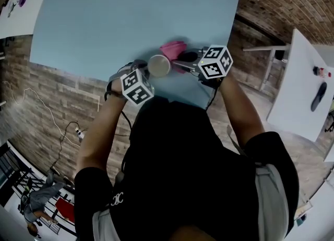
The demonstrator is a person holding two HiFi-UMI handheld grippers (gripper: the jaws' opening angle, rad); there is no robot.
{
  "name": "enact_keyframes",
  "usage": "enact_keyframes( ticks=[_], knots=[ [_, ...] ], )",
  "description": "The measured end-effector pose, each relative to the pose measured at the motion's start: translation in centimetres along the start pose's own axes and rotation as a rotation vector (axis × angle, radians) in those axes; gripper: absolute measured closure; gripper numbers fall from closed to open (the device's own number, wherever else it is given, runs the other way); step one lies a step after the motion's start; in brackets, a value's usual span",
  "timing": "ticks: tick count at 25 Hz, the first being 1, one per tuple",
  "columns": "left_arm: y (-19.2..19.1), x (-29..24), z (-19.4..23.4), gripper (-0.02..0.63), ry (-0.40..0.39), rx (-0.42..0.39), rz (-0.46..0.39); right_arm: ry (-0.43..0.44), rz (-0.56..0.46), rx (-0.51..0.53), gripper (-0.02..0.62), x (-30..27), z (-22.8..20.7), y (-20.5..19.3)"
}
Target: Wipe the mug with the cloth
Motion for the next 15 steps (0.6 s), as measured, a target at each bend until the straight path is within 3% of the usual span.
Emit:
enact_keyframes(
  ticks=[5, 10, 15],
  knots=[
    [0.2, 0.1, -0.1, 0.56, 0.017, 0.131, -0.024, -0.076, -0.025, 0.066, 0.56, 0.2, 2.1, -1.0],
    [0.3, -0.1, -0.8, 0.561, -0.006, 0.222, -0.041, -0.121, -0.072, 0.059, 0.56, 0.1, 3.9, -2.1],
    [1.3, 0.3, -0.9, 0.56, -0.042, 0.254, -0.08, -0.189, -0.131, 0.051, 0.56, -0.4, 4.2, -2.5]
  ],
)
Point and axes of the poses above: the fingertips, and each gripper's own axes: x backward along the fingers, z to its left, y out of its top, the point moved 5 cm from there along x, backward along the fingers, and after that the axes turned 6 degrees about x, right-handed, at the moved point
